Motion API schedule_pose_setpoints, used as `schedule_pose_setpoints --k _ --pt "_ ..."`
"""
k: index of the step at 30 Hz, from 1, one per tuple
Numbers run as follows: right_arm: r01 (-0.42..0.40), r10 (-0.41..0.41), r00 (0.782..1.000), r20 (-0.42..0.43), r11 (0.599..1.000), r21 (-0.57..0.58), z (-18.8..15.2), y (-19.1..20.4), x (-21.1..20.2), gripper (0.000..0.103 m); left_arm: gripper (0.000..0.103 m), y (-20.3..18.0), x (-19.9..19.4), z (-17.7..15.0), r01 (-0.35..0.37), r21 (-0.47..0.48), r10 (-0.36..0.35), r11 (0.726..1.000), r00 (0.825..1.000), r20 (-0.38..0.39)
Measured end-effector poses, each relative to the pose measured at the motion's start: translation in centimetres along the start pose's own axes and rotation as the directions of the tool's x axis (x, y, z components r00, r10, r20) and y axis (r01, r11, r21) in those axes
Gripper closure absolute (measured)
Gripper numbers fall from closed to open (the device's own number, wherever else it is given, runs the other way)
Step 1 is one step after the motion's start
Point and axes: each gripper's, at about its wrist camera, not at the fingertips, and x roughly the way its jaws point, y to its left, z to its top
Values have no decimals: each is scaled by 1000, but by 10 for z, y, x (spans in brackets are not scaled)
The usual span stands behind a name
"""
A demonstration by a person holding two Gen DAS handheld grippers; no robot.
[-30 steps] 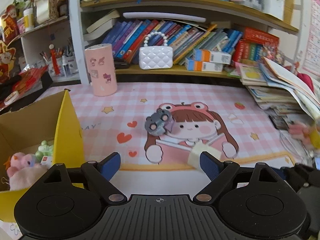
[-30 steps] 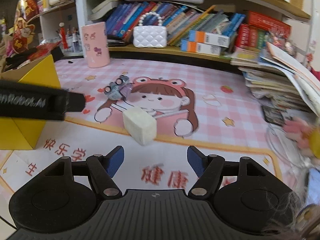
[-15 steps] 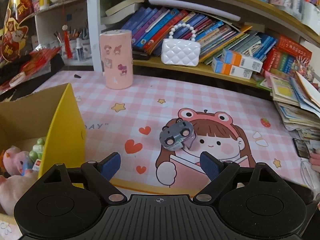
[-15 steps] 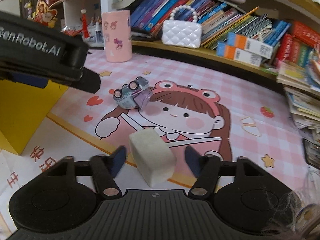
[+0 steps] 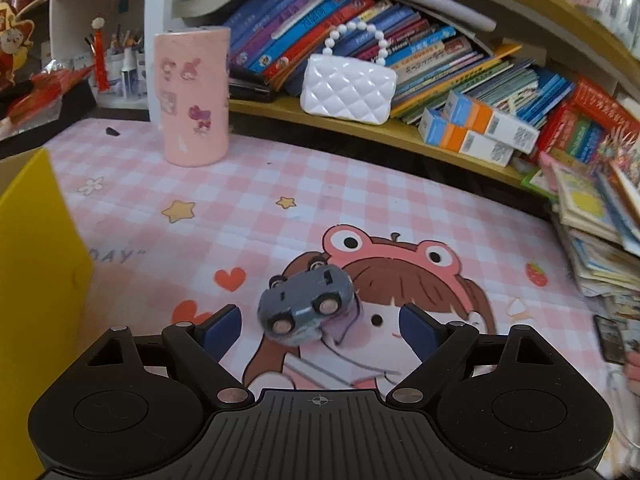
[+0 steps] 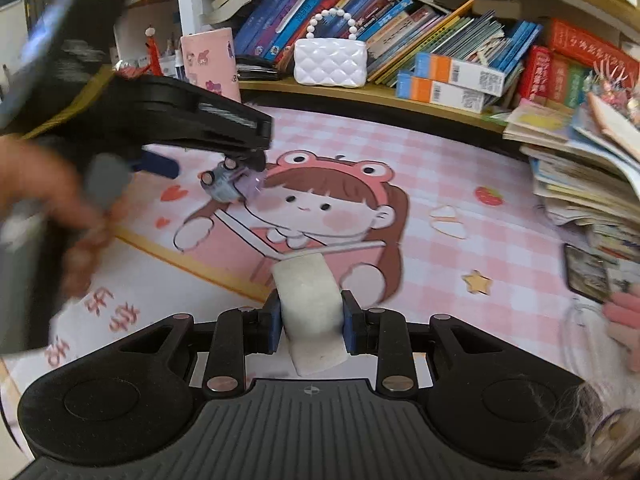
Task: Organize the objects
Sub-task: 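Grasp the grey toy car with the left gripper while the right gripper grasps the white eraser, then lift and carry the grey toy car and white eraser over the yellow box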
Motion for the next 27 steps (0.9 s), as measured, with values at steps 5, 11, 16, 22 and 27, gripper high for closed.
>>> schedule_pose_setpoints --k 5,11,16,22,27 --pt "1 1 999 -41 999 47 -10 -11 -12 76 17 4 29 4 -32 -69 30 997 999 -33" --pt "12 -5 997 -77 997 80 -20 -14 -18 76 36 8 38 3 -32 -72 29 997 998 -47" --pt "12 -7 998 -66 996 83 -20 -11 -22 76 37 7 7 -1 20 -42 -19 999 1000 22" --pt "14 -11 999 -45 997 73 -17 -4 -26 76 37 3 -43 -13 95 6 -95 996 994 59" --pt "26 -24 999 -30 998 65 -20 6 -35 76 37 12 -85 -34 146 8 -146 989 988 49"
